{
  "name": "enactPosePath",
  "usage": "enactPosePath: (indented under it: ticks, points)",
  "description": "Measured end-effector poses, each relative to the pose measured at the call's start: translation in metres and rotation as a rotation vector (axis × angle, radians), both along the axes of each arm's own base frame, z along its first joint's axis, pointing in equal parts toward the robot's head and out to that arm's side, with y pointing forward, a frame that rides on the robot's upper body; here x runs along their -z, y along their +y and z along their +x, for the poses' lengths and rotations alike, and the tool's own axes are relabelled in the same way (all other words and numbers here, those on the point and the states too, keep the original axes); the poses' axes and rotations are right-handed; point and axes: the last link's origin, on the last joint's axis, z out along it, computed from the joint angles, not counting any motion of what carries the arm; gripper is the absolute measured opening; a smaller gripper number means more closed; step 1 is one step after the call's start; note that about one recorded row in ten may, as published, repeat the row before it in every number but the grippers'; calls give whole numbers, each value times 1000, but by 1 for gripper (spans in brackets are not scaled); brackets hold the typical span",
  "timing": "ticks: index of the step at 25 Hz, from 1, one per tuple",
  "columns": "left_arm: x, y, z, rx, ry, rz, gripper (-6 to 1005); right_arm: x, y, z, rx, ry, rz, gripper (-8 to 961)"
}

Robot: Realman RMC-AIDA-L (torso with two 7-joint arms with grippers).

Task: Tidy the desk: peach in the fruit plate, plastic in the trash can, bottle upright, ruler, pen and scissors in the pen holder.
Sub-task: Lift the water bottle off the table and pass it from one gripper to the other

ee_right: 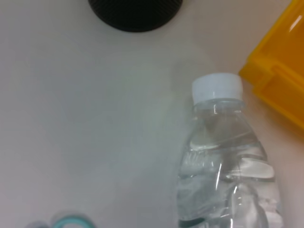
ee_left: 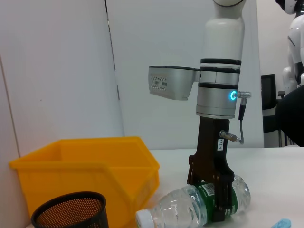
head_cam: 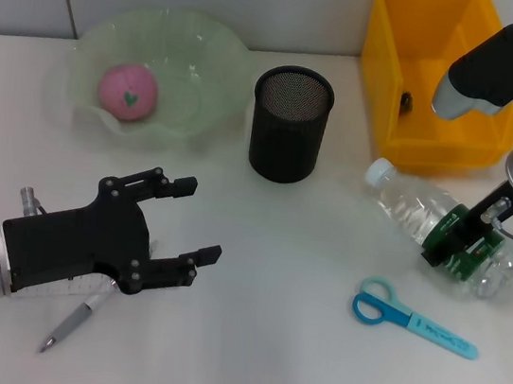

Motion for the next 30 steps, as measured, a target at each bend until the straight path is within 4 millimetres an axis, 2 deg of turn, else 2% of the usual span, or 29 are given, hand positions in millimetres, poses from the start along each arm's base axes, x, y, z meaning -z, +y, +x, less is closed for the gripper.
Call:
enactPosePath:
  ticks: [18, 24, 30]
  points:
    - [0, 0, 0, 1, 0, -1, 795, 8, -3, -2, -35, -9, -36, 790]
    - [0, 0, 0, -1, -2, 0, 795, 5, -9, -11, -80, 46, -37, 788]
    - [0, 0, -1, -2, -2, 0, 794, -1, -13, -12, -108, 78, -15, 780]
